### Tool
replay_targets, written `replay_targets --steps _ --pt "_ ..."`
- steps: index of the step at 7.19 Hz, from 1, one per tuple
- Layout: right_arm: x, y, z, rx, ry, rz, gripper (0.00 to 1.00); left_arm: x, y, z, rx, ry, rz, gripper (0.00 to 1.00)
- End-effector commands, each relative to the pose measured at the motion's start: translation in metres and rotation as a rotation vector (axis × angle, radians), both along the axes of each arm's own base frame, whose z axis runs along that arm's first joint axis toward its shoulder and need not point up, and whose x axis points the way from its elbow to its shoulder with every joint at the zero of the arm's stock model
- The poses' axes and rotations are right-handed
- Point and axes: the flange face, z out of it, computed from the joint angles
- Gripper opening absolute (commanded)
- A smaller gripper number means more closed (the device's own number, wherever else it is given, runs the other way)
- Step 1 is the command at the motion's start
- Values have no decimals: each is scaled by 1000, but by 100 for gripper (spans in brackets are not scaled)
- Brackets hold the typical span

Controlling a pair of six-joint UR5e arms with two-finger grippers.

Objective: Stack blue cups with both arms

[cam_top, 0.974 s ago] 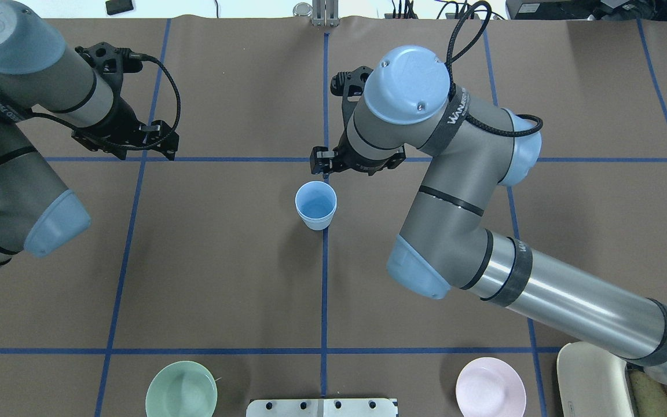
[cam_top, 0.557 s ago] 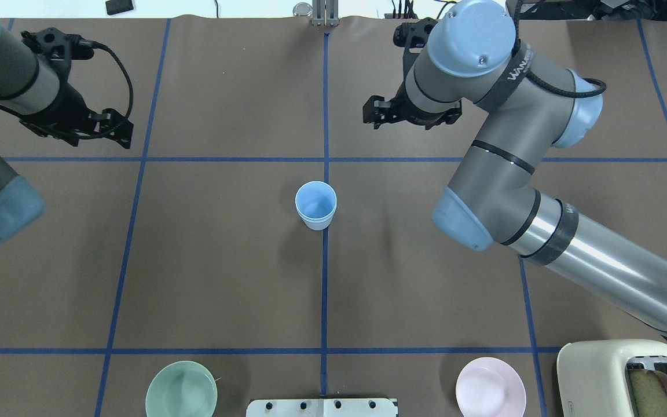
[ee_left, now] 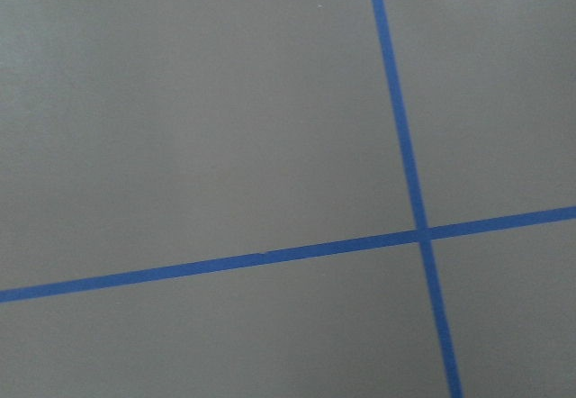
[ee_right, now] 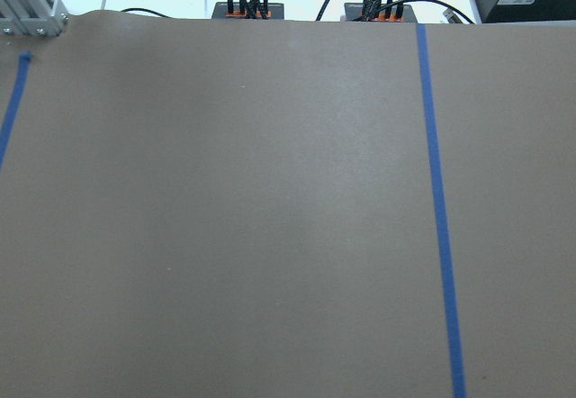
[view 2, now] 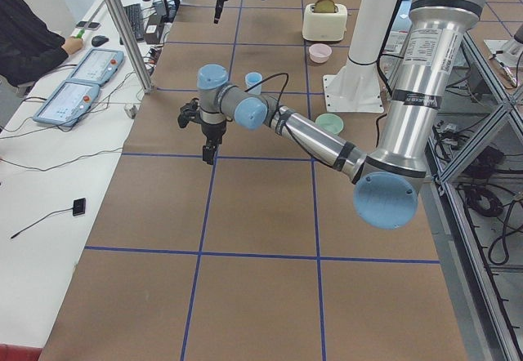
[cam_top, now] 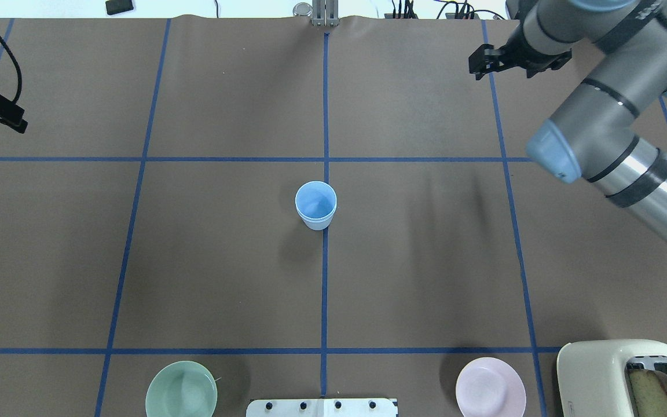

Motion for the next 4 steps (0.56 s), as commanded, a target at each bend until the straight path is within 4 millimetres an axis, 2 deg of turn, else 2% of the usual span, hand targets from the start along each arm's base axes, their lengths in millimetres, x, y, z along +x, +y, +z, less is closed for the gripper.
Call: replay_targets --steps 1,2,3,4 --pt "113 -8 81 -41 -23 -94 100 -51 3 33 -10 34 16 98" --pt "140 3 116 -83 -24 -92 100 -70 -1 44 -14 27 0 98" --pt "156 19 153 -125 -9 -93 100 -97 -8 70 7 4 29 98" --pt "179 31 180 -124 -12 -137 100 -125 -12 103 1 -3 46 98"
